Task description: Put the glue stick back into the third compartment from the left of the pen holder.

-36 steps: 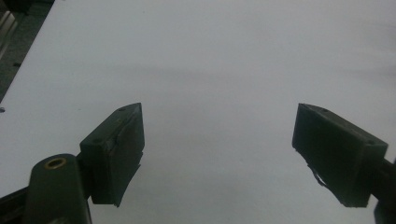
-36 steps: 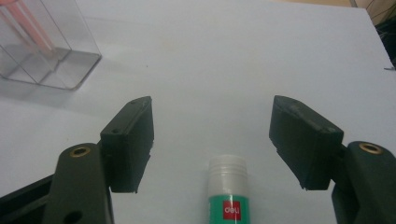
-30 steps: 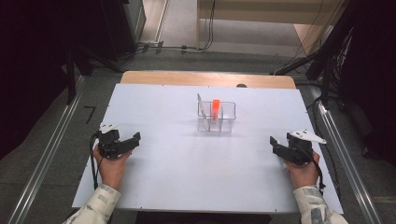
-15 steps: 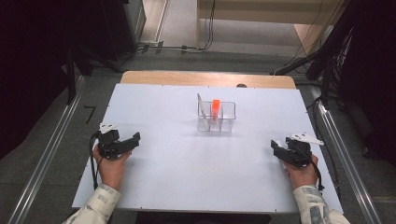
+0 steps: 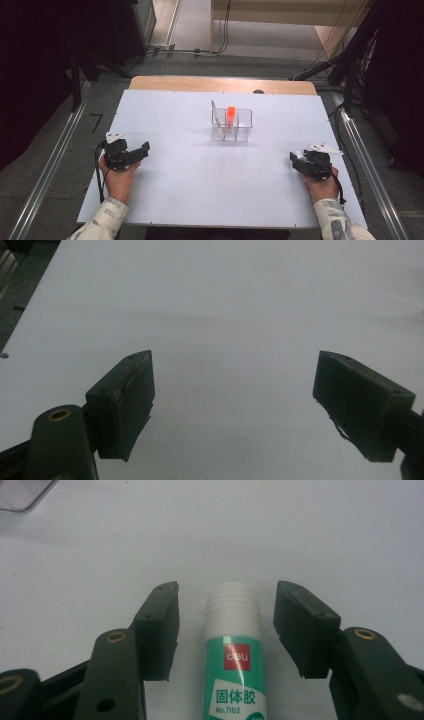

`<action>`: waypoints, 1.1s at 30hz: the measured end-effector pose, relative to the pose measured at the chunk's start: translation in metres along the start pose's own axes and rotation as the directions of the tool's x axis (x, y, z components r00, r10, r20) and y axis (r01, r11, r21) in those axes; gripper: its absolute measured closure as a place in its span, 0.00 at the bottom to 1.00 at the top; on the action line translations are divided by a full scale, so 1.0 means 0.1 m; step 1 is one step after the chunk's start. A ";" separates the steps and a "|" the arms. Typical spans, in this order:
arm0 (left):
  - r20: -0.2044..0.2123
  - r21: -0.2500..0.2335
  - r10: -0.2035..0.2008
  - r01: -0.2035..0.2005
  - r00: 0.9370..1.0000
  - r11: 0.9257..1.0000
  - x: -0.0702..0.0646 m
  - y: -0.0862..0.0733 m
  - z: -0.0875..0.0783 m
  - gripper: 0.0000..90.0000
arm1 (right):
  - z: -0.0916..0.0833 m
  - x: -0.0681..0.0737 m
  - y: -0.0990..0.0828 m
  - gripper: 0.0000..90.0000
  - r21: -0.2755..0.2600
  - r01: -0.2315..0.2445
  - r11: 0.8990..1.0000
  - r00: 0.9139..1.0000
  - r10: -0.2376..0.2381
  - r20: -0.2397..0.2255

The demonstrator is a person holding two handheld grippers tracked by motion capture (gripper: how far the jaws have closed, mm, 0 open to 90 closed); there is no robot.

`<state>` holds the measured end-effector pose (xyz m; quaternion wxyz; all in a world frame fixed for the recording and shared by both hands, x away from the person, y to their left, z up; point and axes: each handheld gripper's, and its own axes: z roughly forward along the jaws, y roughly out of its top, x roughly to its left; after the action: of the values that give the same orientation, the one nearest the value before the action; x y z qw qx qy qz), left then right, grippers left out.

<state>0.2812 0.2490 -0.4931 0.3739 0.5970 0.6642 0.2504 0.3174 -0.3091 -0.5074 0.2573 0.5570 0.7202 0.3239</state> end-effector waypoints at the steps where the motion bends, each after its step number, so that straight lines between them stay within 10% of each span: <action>1: 0.000 0.000 0.000 0.000 1.000 1.000 0.00 0.00 0.00 0.20 | 0.00 0.00 0.00 0.48 0.001 -0.004 1.000 1.000 0.004 -0.001; 33: 0.000 0.002 0.001 -0.001 1.000 1.000 -0.01 0.00 0.00 0.20 | 0.03 0.00 -0.03 0.64 0.034 -0.015 0.999 1.000 0.015 0.019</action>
<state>0.2814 0.2482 -0.4935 0.3732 0.5975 0.6642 0.2502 0.3180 -0.3091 -0.5115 0.2521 0.5696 0.7190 0.3084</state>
